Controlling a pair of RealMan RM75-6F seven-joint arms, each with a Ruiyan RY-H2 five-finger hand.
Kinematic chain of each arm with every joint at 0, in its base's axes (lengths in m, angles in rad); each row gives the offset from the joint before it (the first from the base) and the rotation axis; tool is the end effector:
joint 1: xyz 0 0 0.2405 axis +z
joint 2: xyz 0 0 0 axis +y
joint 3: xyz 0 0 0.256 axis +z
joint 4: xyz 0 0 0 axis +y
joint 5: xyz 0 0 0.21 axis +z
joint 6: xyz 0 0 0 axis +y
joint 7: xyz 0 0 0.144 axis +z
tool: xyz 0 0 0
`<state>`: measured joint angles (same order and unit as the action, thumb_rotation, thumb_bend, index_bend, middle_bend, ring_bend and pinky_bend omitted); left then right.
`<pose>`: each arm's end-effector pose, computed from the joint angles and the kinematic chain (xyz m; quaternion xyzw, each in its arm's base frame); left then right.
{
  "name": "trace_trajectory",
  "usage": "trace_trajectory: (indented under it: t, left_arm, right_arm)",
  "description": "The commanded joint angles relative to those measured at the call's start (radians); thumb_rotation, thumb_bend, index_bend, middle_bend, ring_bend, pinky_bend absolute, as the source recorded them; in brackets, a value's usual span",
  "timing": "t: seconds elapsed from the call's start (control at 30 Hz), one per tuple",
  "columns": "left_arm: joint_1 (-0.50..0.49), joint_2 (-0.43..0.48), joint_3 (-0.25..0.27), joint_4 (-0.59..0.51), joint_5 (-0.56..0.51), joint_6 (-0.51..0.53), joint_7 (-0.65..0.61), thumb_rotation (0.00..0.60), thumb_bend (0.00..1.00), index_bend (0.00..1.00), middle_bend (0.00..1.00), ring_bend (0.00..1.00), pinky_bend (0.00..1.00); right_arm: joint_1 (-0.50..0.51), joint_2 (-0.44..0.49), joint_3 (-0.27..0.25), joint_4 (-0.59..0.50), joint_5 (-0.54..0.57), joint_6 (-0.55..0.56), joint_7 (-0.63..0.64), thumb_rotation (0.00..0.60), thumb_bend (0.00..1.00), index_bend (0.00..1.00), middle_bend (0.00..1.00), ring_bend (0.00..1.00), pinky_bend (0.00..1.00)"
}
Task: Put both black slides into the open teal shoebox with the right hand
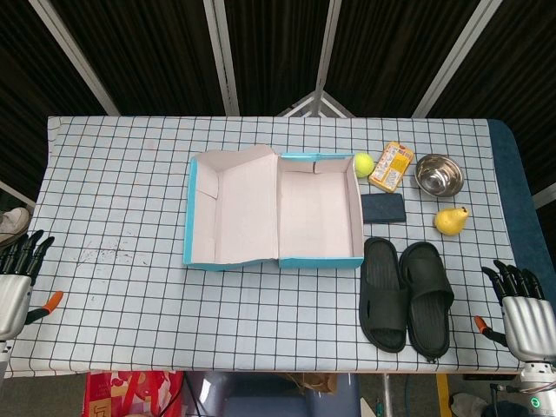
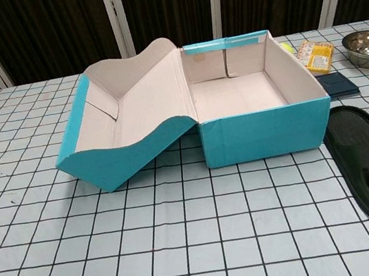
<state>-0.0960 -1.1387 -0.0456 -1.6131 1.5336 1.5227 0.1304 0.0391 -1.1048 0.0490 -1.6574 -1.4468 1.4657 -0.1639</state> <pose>-0.3008 0.1832 0.1552 -0.6188 -0.3341 -0.3761 0.6033 -0.3190 -0.1656 0.1594 0.6000 -0.3799 0.3200 0.6271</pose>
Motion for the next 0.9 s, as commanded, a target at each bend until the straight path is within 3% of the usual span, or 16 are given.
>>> trace_trajectory:
  t: [0.03, 0.63, 0.9]
  left_arm:
    - [0.000, -0.001, -0.001, 0.000, -0.003, -0.002, 0.002, 0.600, 0.36, 0.05, 0.00, 0.00, 0.11]
    - [0.002, 0.004, -0.005, 0.002, -0.021, -0.007, -0.015, 0.600, 0.36, 0.05, 0.00, 0.00, 0.11]
    - [-0.011, -0.004, -0.011, 0.016, -0.050, -0.043, -0.018, 0.600, 0.36, 0.05, 0.00, 0.00, 0.11]
  right_arm:
    - [-0.002, 0.001, -0.001, -0.001, 0.000, 0.002, -0.001, 0.600, 0.24, 0.18, 0.11, 0.10, 0.09]
    - [-0.003, 0.012, -0.021, -0.020, -0.032, -0.006, 0.019, 0.600, 0.24, 0.12, 0.11, 0.10, 0.09]
    - [0.005, 0.000, -0.085, -0.014, -0.210, 0.017, 0.039, 0.600, 0.24, 0.10, 0.11, 0.08, 0.07]
